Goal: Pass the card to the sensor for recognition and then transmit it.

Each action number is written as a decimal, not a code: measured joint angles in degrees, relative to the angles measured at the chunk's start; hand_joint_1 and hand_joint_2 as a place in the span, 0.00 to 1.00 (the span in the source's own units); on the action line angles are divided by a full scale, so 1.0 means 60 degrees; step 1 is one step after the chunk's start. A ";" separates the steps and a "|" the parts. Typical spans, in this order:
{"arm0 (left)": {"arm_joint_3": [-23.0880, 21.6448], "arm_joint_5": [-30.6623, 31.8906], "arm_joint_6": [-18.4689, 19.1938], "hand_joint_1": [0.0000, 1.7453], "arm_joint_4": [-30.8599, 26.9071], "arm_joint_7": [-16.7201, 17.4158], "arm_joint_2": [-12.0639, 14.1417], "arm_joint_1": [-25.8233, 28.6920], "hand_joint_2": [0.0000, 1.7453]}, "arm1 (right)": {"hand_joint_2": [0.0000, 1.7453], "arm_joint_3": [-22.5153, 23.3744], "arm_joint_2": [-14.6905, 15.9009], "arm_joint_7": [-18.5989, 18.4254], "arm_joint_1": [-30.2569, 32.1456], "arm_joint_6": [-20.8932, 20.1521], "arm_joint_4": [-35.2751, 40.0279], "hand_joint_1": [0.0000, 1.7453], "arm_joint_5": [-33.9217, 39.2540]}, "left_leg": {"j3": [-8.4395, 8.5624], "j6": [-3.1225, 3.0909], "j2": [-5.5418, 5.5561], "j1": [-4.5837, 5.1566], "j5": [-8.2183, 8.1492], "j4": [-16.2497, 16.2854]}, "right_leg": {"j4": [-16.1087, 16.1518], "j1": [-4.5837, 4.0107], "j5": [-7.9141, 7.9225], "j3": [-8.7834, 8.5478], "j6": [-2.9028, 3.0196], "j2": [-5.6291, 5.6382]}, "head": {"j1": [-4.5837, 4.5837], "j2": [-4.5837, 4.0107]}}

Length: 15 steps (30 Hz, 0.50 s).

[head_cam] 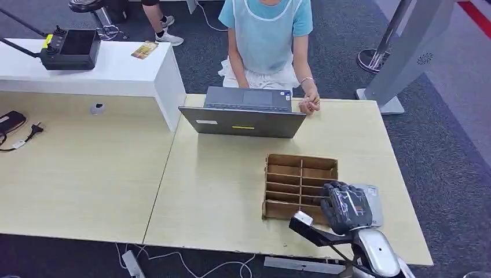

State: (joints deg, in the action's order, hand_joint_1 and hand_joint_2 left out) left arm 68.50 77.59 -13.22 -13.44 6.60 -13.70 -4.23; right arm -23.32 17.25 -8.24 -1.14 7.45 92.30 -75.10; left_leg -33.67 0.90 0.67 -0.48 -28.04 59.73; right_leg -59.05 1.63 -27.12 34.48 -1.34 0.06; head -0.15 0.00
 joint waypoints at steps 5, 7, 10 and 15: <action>0.0000 0.0015 0.0004 0.00 0.0000 0.0000 -0.0004 0.0000 0.00 | 1.00 0.0018 0.0000 0.0000 0.0030 0.0004 0.0077 0.75 0.0000 | 0.0000 0.0000 0.0000 0.0000 0.0000 0.0000 | 0.0000 0.0000 0.0000 0.0000 0.0000 0.0000 | -0.0004 0.0000; 0.0000 0.0015 0.0007 0.00 0.0000 0.0000 0.0000 0.0000 0.00 | 1.00 0.0036 0.0000 0.0000 0.0049 0.0011 0.0113 0.76 -0.0011 | 0.0000 0.0000 0.0000 0.0000 0.0000 0.0000 | 0.0000 0.0000 0.0000 0.0001 0.0000 0.0000 | -0.0004 0.0000; 0.0000 0.0015 0.0011 0.00 0.0000 -0.0004 0.0000 0.0001 0.00 | 1.00 0.0095 0.0000 0.0000 0.0120 0.0033 0.0171 0.78 -0.0022 | -0.0002 0.0000 0.0001 0.0000 0.0000 0.0000 | 0.0000 0.0000 0.0000 0.0001 0.0000 -0.0002 | -0.0004 0.0000; 0.0000 0.0015 0.0007 0.00 0.0000 0.0000 0.0000 0.0002 0.00 | 1.00 0.0230 0.0000 0.0069 0.0257 0.0204 0.0503 0.80 0.0055 | -0.0003 0.0000 0.0001 0.0000 0.0000 0.0000 | 0.0000 0.0000 0.0000 0.0003 0.0000 0.0000 | 0.0000 0.0000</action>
State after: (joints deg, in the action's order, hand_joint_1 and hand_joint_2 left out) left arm 68.50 77.68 -13.18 -13.44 6.60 -13.70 -4.22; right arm -21.94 17.25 -7.82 0.40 8.68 95.32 -74.77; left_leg -33.69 0.90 0.67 -0.48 -28.04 59.73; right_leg -59.05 1.63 -27.12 34.50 -1.34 0.06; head -0.15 0.00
